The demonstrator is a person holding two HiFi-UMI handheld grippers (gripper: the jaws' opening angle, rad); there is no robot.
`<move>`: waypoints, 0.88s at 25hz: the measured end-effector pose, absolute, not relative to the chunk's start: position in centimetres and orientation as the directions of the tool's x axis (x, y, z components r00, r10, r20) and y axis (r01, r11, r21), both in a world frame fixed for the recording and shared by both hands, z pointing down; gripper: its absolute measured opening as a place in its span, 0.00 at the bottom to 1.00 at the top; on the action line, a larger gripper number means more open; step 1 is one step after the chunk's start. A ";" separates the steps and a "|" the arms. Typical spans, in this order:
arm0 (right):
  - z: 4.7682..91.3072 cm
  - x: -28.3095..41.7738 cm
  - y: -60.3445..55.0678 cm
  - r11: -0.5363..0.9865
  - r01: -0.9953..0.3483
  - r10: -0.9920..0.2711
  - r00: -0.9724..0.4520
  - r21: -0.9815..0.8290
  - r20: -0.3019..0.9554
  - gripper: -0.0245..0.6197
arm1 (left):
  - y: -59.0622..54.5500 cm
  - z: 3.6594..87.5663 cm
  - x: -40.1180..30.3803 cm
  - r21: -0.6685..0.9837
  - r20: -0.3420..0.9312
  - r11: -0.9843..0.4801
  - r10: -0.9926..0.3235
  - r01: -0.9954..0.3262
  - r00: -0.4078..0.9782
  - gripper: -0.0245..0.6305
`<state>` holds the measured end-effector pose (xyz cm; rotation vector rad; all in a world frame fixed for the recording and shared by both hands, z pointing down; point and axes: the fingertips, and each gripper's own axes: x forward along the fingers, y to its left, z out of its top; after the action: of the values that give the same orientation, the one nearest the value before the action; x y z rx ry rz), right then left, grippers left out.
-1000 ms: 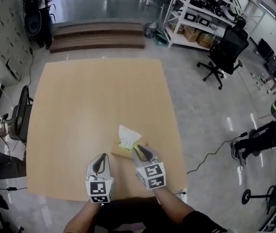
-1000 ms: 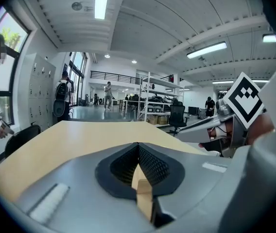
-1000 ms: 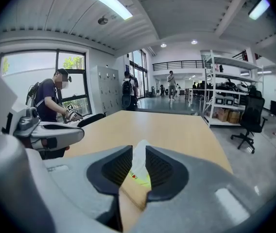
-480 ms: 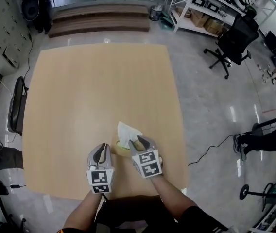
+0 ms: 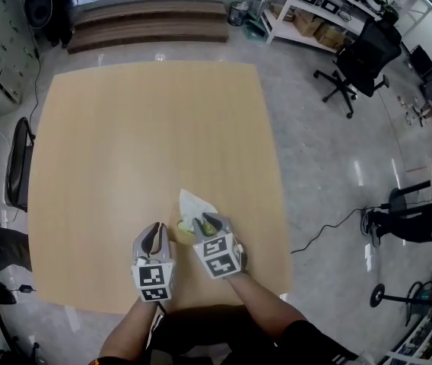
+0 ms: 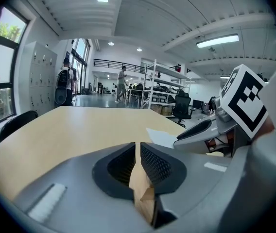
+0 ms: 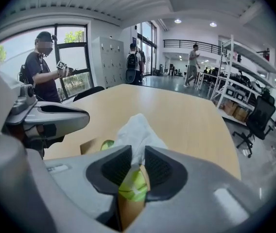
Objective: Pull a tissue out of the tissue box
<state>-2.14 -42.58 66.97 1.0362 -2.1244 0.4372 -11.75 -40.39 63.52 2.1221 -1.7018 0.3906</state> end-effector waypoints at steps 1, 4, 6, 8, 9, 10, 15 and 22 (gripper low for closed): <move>66.9 -2.1 -42.6 0.620 -0.785 -0.542 -0.412 0.017 0.732 0.13 | -40.4 63.7 -11.7 0.126 0.448 -0.188 -0.865 -0.974 0.225 0.12; 66.9 -2.1 -42.5 0.619 -0.785 -0.542 -0.410 0.019 0.733 0.06 | -40.2 63.8 -11.6 0.122 0.444 -0.196 -0.866 -0.973 0.230 0.11; 66.5 -2.1 -42.4 0.613 -0.790 -0.550 -0.412 0.016 0.726 0.05 | -39.9 63.9 -11.6 0.117 0.439 -0.205 -0.867 -0.972 0.236 0.11; 65.9 -1.9 -42.3 0.602 -0.798 -0.565 -0.413 0.015 0.714 0.04 | -39.8 63.6 -11.6 0.111 0.433 -0.212 -0.869 -0.971 0.239 0.10; 65.5 -1.7 -42.3 0.596 -0.803 -0.573 -0.414 0.013 0.707 0.04 | -39.7 63.4 -11.5 0.109 0.430 -0.214 -0.870 -0.971 0.240 0.08; 65.1 -1.5 -42.3 0.589 -0.808 -0.582 -0.415 0.011 0.699 0.04 | -39.6 63.2 -11.5 0.107 0.426 -0.216 -0.872 -0.970 0.242 0.07; 63.1 -0.7 -42.3 0.547 -0.837 -0.631 -0.419 -0.009 0.653 0.04 | -39.0 62.6 -11.2 0.106 0.411 -0.235 -0.874 -0.966 0.258 0.07; 59.7 0.1 -41.9 0.492 -0.871 -0.715 -0.393 0.016 0.577 0.04 | -38.0 60.9 -11.7 0.103 0.372 -0.261 -0.885 -0.960 0.281 0.07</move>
<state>0.11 -41.94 59.72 1.3033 -2.2195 0.3944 -11.74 -37.98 60.92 2.2477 -1.6820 0.3447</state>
